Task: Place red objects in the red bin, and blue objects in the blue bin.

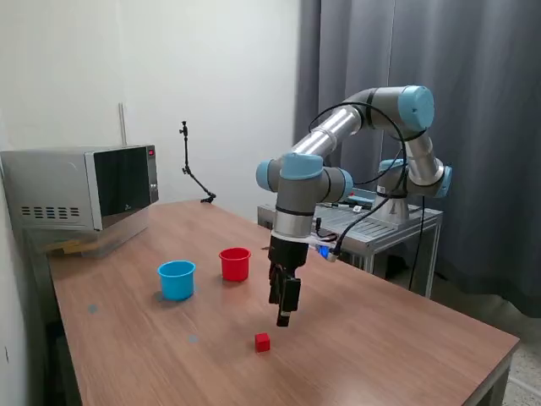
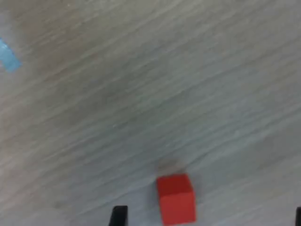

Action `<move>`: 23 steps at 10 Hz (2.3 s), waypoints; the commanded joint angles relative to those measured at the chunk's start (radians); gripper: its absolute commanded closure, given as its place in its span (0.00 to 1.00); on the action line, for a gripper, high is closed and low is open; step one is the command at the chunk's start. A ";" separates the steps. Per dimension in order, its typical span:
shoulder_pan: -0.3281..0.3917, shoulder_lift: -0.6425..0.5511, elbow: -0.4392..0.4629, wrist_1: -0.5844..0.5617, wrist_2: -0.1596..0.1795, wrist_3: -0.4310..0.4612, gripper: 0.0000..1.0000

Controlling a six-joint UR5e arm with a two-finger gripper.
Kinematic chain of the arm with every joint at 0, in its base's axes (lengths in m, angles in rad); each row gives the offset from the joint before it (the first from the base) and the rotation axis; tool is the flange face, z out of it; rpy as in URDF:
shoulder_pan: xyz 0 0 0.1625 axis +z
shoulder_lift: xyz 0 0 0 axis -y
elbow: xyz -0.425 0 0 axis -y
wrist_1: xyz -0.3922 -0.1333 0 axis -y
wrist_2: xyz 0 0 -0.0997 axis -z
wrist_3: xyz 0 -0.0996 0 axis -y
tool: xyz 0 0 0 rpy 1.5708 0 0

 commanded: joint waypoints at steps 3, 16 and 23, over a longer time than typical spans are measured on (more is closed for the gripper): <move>-0.002 0.023 0.068 0.031 0.095 -0.290 0.00; -0.042 0.072 -0.058 0.028 0.087 -0.330 0.00; -0.043 0.112 -0.096 0.029 0.081 -0.335 0.00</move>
